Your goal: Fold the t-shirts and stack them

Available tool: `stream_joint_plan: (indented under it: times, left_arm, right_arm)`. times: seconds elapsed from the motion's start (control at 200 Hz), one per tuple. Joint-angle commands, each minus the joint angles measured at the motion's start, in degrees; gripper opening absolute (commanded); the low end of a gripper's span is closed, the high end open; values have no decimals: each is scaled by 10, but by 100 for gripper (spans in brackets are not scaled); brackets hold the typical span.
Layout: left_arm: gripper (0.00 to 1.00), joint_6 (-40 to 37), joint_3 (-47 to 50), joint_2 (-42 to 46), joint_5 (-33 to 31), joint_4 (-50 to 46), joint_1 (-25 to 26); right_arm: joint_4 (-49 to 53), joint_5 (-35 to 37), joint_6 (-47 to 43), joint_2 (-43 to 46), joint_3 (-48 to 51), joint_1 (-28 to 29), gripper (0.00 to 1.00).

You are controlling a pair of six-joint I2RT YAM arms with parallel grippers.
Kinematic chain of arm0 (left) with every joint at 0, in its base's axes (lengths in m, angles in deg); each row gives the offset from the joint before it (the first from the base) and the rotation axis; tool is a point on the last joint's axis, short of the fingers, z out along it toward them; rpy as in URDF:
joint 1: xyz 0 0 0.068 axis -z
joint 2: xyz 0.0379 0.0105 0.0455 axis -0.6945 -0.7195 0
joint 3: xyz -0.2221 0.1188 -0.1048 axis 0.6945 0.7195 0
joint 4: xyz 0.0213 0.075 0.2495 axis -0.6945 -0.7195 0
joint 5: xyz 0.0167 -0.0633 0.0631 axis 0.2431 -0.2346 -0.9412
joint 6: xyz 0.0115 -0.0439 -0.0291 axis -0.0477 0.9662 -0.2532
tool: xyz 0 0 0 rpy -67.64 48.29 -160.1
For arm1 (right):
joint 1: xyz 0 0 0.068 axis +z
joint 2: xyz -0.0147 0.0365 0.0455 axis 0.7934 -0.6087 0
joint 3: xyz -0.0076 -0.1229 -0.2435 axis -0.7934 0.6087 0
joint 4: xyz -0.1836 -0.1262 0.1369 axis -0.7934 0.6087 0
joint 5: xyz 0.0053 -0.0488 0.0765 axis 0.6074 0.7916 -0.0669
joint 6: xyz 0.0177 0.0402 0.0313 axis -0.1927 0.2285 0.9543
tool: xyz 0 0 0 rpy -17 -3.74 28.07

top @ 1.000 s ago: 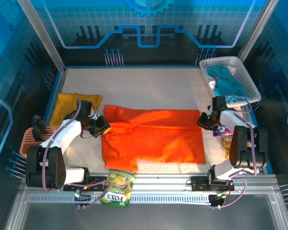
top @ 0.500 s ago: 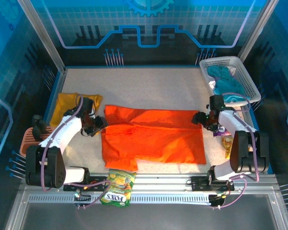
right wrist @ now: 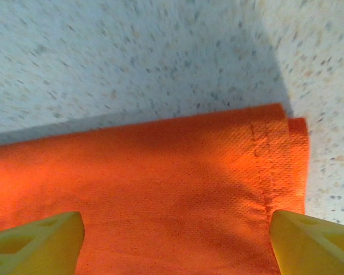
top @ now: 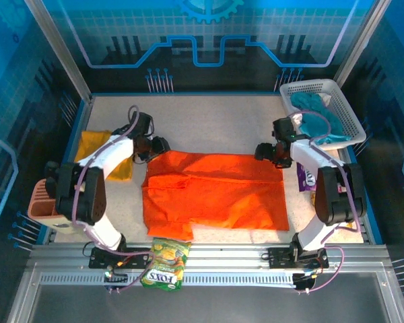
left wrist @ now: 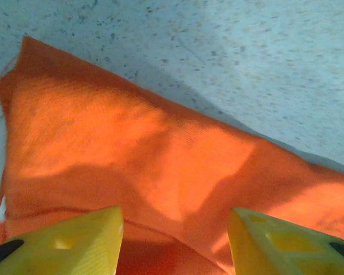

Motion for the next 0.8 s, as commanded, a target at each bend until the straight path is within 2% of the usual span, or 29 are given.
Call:
stream_joint_plan:
  times: [0.0, 0.125, 0.2, 0.38, 0.615, 0.796]
  left_arm:
    - [52, -13, -23, -44, -7, 22, -4]
    - [51, -10, -23, -89, 0, 40, -36]
    - [51, -5, -21, -107, 14, 48, -58]
    - [51, -1, -35, -118, 29, 28, -88]
    - [51, 1, -51, -62, 60, -9, -86]
    - [55, -22, -51, -1, 50, -27, -53]
  right_arm:
    - [5, 8, 11, -29, -3, -1, 83]
    - [4, 7, 11, -55, 2, -16, 82]
    - [5, 3, 11, -62, 1, -26, 75]
    - [15, 12, 9, -58, -8, -35, 74]
    - [14, 6, 8, -17, -10, -31, 73]
    - [33, 2, -2, 29, -10, -14, 79]
